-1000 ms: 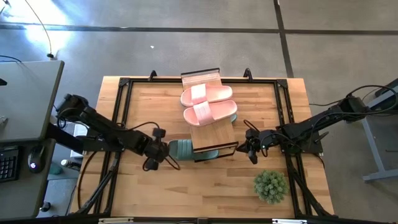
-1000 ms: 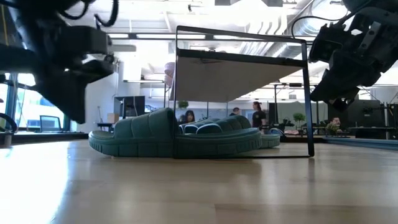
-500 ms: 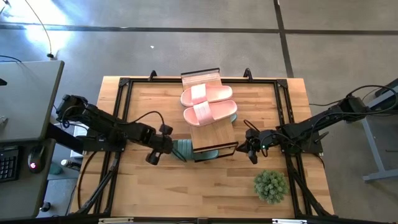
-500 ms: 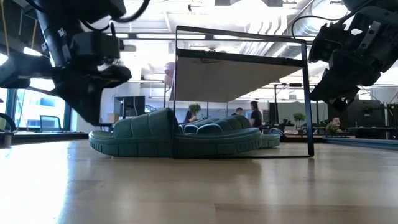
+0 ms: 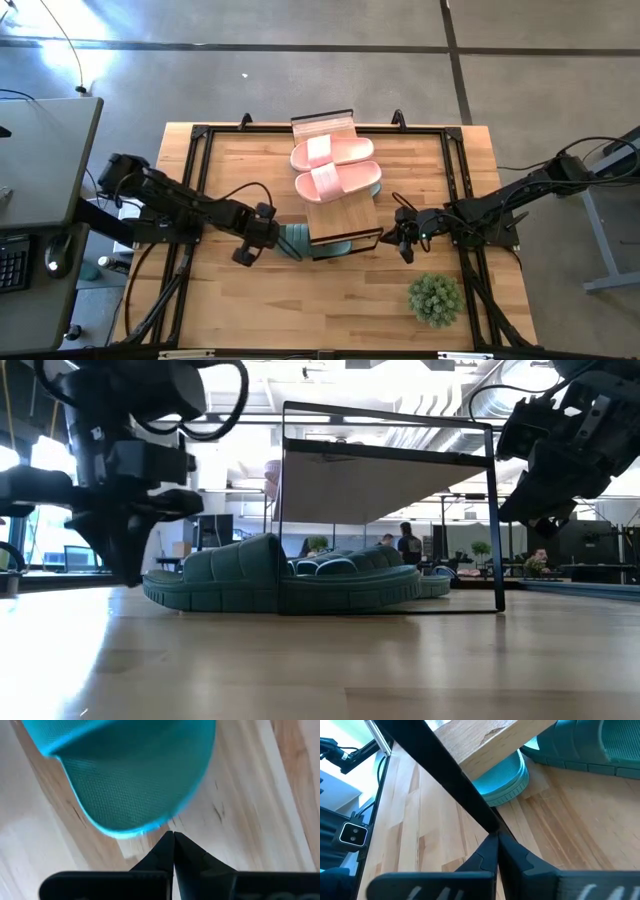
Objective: Pick and place slides into the shelf
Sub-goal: Put the green slide under the shelf
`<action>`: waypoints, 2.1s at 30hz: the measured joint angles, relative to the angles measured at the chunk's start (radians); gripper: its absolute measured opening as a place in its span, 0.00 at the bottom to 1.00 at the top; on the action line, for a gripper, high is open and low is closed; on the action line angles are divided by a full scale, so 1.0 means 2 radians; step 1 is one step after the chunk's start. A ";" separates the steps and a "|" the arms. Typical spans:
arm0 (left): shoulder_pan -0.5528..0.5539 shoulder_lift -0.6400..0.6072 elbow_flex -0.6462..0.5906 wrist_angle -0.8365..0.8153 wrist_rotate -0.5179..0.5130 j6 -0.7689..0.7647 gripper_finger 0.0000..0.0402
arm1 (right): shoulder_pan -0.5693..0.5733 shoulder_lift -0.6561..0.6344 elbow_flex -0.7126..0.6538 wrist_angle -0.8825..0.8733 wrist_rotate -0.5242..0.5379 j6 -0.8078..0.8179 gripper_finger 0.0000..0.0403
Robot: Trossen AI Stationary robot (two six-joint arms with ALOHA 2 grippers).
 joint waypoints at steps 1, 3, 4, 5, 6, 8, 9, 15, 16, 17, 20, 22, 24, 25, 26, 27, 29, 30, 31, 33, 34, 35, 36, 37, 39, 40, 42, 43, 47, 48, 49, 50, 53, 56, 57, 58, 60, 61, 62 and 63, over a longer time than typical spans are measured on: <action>0.000 0.003 0.000 0.010 -0.001 0.000 0.00 | 0.000 0.000 0.000 0.000 0.001 0.000 0.00; 0.000 0.009 0.000 0.024 -0.003 0.000 0.00 | 0.000 0.000 0.000 0.001 0.002 0.000 0.00; 0.000 0.010 -0.001 0.029 -0.003 -0.002 0.00 | 0.000 0.000 0.000 0.001 0.002 0.000 0.00; 0.000 0.013 -0.001 0.037 -0.004 -0.006 0.00 | 0.000 0.000 0.000 0.001 0.001 0.000 0.00; 0.000 0.017 -0.001 0.045 -0.006 -0.009 0.00 | 0.000 0.000 0.000 0.000 0.000 0.000 0.00; 0.001 0.018 -0.002 0.055 -0.009 -0.013 0.00 | 0.000 0.000 0.000 0.000 -0.003 -0.002 0.00; 0.001 0.022 -0.002 0.064 -0.011 -0.014 0.00 | 0.000 0.000 0.000 -0.001 -0.004 -0.002 0.00; 0.000 0.032 0.000 0.093 -0.005 -0.018 0.00 | 0.000 0.000 0.000 0.001 -0.005 -0.002 0.00; 0.000 0.030 0.000 0.093 -0.003 -0.018 0.00 | 0.000 0.000 0.000 0.000 -0.004 -0.002 0.00; 0.000 0.030 0.001 0.092 -0.002 -0.018 0.00 | 0.000 0.000 0.000 0.000 -0.002 -0.002 0.00; 0.000 0.030 0.001 0.078 -0.007 -0.022 0.00 | 0.000 0.000 0.000 0.000 0.006 -0.001 0.00; 0.000 0.030 0.001 0.071 -0.014 -0.036 0.00 | 0.000 0.000 0.000 0.001 0.016 0.000 0.00; 0.000 0.030 0.001 0.057 -0.026 -0.060 0.00 | -0.001 -0.001 0.000 0.000 0.024 0.007 0.00; 0.000 0.030 0.001 0.050 -0.033 -0.074 0.00 | -0.001 -0.001 0.000 0.000 0.025 0.009 0.00; 0.000 0.029 0.001 0.042 -0.040 -0.087 0.00 | -0.001 -0.001 0.000 0.000 0.025 0.009 0.00; 0.000 0.027 0.001 0.034 -0.044 -0.098 0.00 | 0.000 -0.001 0.000 -0.001 0.024 0.010 0.00; 0.000 0.022 0.001 0.026 -0.050 -0.114 0.00 | 0.000 -0.001 0.000 -0.004 0.026 0.011 0.00; 0.000 0.017 0.001 0.022 -0.053 -0.121 0.00 | 0.000 -0.001 0.000 -0.005 0.028 0.011 0.00; 0.000 0.014 0.001 0.019 -0.055 -0.128 0.00 | 0.000 -0.001 0.000 -0.008 0.030 0.011 0.00; 0.000 0.005 0.001 0.005 -0.061 -0.143 0.00 | -0.001 -0.004 0.000 -0.022 0.041 0.012 0.00; 0.000 0.000 0.001 0.004 -0.064 -0.148 0.00 | -0.001 -0.007 0.000 -0.030 0.048 0.014 0.00; 0.000 -0.005 0.001 0.001 -0.066 -0.154 0.00 | -0.003 -0.014 0.000 -0.040 0.050 0.015 0.00; 0.000 -0.011 0.001 -0.007 -0.067 -0.159 0.00 | -0.006 -0.022 0.000 -0.053 0.051 0.019 0.00; 0.000 -0.016 0.001 -0.011 -0.067 -0.163 0.00 | -0.012 -0.030 0.000 -0.064 0.051 0.021 0.00; 0.000 -0.026 0.001 -0.015 -0.067 -0.171 0.00 | -0.023 -0.059 0.000 -0.099 0.050 0.020 0.00; 0.000 -0.031 0.001 -0.014 -0.068 -0.174 0.00 | -0.031 -0.072 0.000 -0.114 0.050 0.016 0.00; 0.000 -0.040 0.000 -0.011 -0.069 -0.175 0.00 | -0.052 -0.107 0.000 -0.161 0.043 0.009 0.00; 0.000 -0.042 0.001 -0.001 -0.071 -0.176 0.00 | -0.067 -0.121 0.000 -0.180 0.036 0.005 0.00; 0.000 -0.051 0.001 0.021 -0.089 -0.176 0.00 | -0.139 -0.153 -0.007 -0.235 -0.038 -0.017 0.00; 0.000 -0.052 0.001 0.022 -0.092 -0.176 0.00 | -0.157 -0.152 -0.015 -0.226 -0.067 -0.023 0.00; 0.000 -0.052 0.000 0.027 -0.094 -0.175 0.00 | -0.175 -0.150 -0.023 -0.209 -0.097 -0.028 0.00; 0.000 -0.052 0.000 0.035 -0.096 -0.175 0.00 | -0.192 -0.149 -0.030 -0.188 -0.123 -0.034 0.00; 0.000 -0.052 0.000 0.039 -0.098 -0.175 0.00 | -0.235 -0.135 -0.040 -0.140 -0.163 -0.069 0.00; 0.000 -0.052 0.000 0.043 -0.098 -0.175 0.00 | -0.267 -0.109 -0.044 -0.105 -0.182 -0.118 0.00; 0.000 -0.052 0.000 0.043 -0.098 -0.175 0.00 | -0.275 -0.098 -0.043 -0.094 -0.191 -0.129 0.00; 0.000 -0.052 0.000 0.045 -0.099 -0.175 0.00 | -0.281 -0.085 -0.043 -0.088 -0.200 -0.139 0.00; 0.000 -0.052 0.000 0.049 -0.101 -0.175 0.00 | -0.290 -0.048 -0.043 -0.068 -0.211 -0.148 0.00; 0.000 -0.052 0.000 0.050 -0.104 -0.175 0.00 | -0.293 -0.030 -0.044 -0.054 -0.219 -0.149 0.00; 0.000 -0.052 0.000 0.052 -0.106 -0.175 0.00 | -0.296 -0.012 -0.044 -0.033 -0.231 -0.156 0.00; 0.000 -0.052 0.000 0.052 -0.108 -0.175 0.00 | -0.298 0.011 -0.043 -0.006 -0.238 -0.157 0.00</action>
